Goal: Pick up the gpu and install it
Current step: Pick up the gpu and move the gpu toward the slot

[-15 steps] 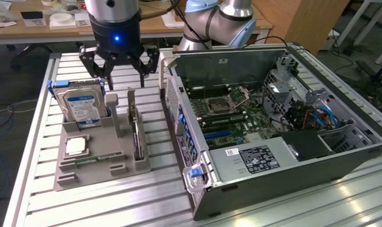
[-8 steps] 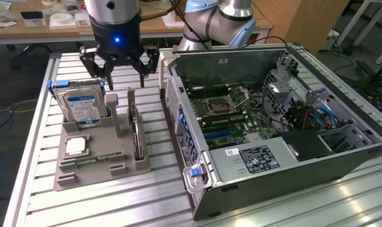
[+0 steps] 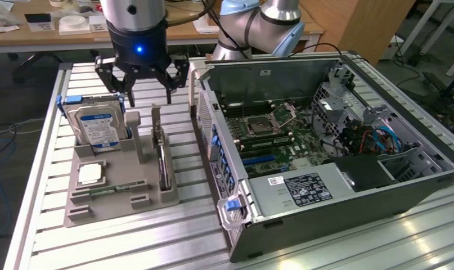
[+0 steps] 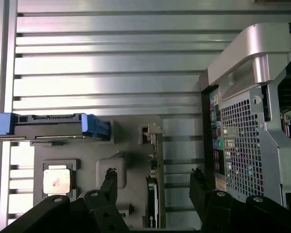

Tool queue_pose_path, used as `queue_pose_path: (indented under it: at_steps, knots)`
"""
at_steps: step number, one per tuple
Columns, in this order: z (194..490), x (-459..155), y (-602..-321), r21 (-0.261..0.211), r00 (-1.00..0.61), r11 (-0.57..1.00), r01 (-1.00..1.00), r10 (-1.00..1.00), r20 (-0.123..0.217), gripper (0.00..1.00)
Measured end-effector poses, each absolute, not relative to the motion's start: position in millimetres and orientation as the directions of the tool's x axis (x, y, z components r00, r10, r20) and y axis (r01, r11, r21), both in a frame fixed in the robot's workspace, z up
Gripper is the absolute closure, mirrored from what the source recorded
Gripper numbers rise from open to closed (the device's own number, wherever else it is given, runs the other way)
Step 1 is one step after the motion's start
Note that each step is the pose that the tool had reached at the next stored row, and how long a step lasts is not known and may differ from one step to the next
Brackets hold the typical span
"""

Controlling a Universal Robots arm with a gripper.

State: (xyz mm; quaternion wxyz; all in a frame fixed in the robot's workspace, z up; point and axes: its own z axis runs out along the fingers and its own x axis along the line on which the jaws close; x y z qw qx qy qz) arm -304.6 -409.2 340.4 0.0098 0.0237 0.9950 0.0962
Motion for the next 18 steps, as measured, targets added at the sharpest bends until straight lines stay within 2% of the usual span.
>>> queue_pose_path:
  at_steps: [18]
  knots:
    - [334.5,-304.6,-409.6,0.234,-0.999,0.971,0.045,0.05,-0.013,0.29]
